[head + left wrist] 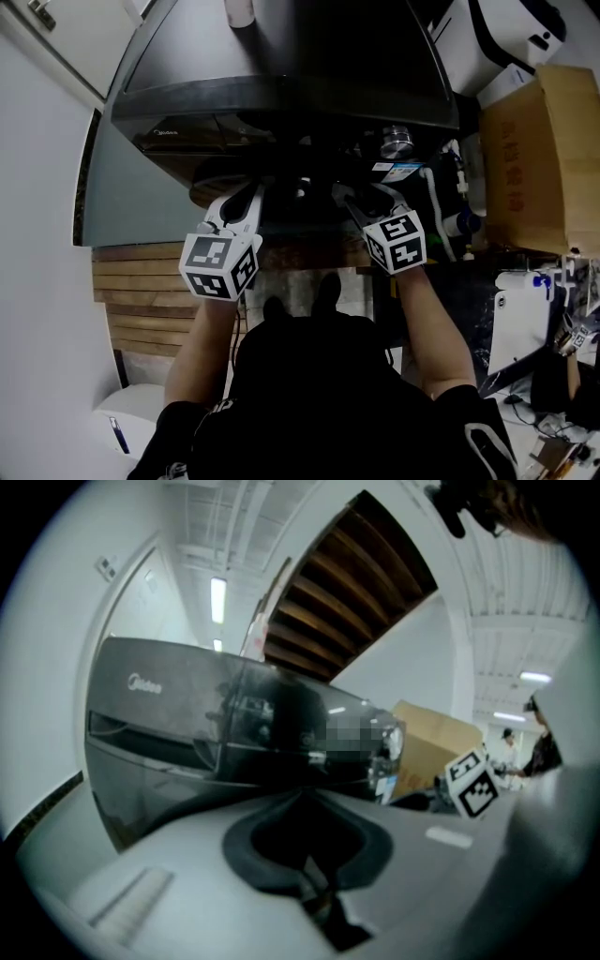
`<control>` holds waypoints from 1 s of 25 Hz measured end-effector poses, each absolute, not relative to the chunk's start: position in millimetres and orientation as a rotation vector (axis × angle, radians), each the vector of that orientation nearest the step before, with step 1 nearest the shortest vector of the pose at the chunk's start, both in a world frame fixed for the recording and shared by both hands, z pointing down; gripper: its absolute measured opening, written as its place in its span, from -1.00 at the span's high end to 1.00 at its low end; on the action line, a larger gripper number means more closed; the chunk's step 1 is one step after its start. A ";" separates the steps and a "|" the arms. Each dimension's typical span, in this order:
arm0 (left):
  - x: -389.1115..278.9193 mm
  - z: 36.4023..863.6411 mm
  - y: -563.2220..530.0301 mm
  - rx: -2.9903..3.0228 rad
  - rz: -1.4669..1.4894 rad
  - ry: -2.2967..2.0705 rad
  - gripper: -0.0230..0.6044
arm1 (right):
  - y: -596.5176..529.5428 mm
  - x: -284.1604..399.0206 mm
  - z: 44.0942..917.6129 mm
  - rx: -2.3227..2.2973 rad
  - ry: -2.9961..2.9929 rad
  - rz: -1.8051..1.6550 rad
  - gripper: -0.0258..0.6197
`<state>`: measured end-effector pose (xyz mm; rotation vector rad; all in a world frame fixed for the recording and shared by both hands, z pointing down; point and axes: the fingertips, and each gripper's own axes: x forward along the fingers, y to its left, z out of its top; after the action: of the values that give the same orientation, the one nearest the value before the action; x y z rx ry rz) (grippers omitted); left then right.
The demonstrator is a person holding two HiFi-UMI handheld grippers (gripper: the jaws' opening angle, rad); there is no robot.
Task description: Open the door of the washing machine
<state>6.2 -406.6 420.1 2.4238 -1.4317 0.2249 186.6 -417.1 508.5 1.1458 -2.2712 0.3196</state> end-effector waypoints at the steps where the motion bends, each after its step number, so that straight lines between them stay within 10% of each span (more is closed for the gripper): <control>1: 7.5 421.1 -406.5 2.425 0.228 -1.428 0.90 | -419.3 187.4 510.1 1.135 -2.263 0.303 0.36; 25: 16.6 434.1 -397.1 2.398 0.254 -1.396 0.90 | -424.6 184.7 543.2 0.642 -2.037 0.095 0.50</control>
<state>16.6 -397.1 434.1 2.3982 -1.3956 0.2538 184.7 -424.6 543.2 0.6421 -2.0366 0.0951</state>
